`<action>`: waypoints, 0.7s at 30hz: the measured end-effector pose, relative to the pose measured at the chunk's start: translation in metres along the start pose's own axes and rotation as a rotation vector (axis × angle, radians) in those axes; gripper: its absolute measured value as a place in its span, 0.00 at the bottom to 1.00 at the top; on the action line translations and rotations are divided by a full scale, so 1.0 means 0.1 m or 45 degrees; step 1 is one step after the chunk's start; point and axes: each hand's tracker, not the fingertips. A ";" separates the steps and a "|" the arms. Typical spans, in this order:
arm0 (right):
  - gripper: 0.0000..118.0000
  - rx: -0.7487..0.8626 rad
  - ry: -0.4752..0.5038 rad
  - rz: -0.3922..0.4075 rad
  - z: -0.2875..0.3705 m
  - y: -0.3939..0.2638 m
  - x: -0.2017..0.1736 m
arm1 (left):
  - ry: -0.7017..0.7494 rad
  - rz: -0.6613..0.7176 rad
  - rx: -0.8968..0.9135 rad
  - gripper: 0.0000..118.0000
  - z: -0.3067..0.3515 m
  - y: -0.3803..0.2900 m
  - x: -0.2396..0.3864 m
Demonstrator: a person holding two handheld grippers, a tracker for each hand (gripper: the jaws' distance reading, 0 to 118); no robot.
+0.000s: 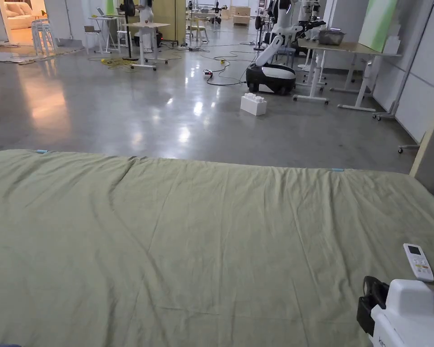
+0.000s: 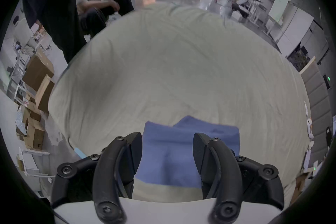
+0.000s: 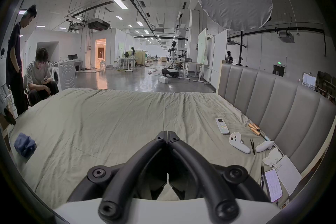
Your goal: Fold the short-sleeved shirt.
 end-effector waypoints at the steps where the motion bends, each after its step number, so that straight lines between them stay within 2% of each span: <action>1: 0.01 0.001 0.002 -0.002 0.01 0.01 0.00 | 0.010 -0.023 0.050 0.51 0.06 -0.04 0.13; 7: 0.01 0.010 0.003 -0.020 0.02 -0.03 -0.06 | -0.112 -0.227 0.417 0.50 0.37 -0.35 0.96; 12: 0.01 0.029 0.015 -0.034 0.02 -0.05 -0.18 | -0.203 -0.305 0.720 0.50 0.49 -0.80 1.76; 15: 0.01 0.053 0.018 -0.025 0.04 -0.03 -0.26 | -0.140 -0.405 0.844 0.50 0.50 -1.05 2.27; 17: 0.01 0.072 0.018 -0.024 0.03 -0.02 -0.29 | -0.150 -0.386 0.885 0.50 0.54 -1.19 2.54; 19: 0.01 0.092 0.020 -0.027 0.04 -0.02 -0.31 | -0.235 -0.275 0.902 0.49 0.46 -1.24 2.68; 21: 0.01 0.112 0.013 -0.021 0.05 -0.02 -0.34 | -0.287 -0.229 0.932 0.41 0.49 -1.31 2.82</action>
